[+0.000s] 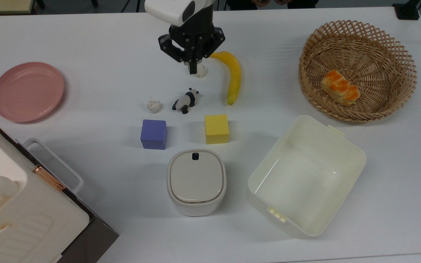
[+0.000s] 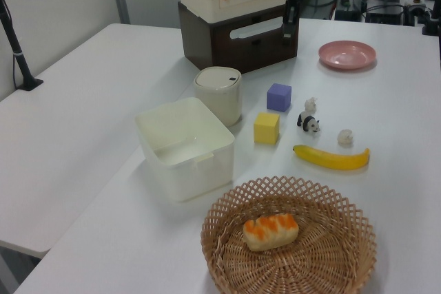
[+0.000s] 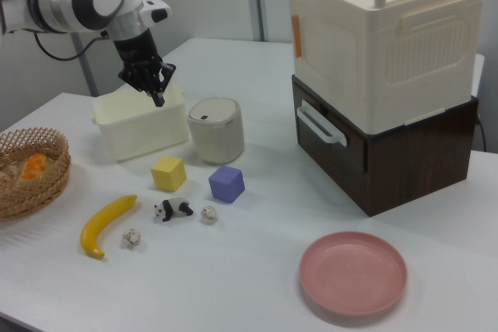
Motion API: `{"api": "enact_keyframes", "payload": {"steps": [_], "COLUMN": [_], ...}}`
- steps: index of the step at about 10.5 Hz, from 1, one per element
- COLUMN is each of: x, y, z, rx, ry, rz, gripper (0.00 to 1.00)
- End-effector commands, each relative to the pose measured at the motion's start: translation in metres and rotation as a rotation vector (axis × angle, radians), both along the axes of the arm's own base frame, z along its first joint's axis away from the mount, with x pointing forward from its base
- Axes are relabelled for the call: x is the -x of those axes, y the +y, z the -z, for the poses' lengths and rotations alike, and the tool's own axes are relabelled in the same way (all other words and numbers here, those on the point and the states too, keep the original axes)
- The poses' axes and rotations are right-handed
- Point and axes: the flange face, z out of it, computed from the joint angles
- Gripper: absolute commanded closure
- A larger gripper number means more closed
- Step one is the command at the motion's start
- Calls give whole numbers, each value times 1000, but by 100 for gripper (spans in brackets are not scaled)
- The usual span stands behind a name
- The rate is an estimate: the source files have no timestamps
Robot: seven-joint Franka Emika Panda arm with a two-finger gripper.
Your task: Open the trash can
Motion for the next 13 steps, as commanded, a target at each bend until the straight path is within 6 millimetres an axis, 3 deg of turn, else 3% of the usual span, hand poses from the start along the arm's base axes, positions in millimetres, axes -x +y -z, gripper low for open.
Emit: {"api": "enact_keyframes", "payload": {"steps": [1, 7, 13], "x": [-17, -65, -93], "y": [2, 10, 6], "z": [12, 62, 103], "rx": [-7, -20, -29], "ry": [-72, -234, -370], "rz": [-22, -42, -46], "gripper": [100, 100, 100]}}
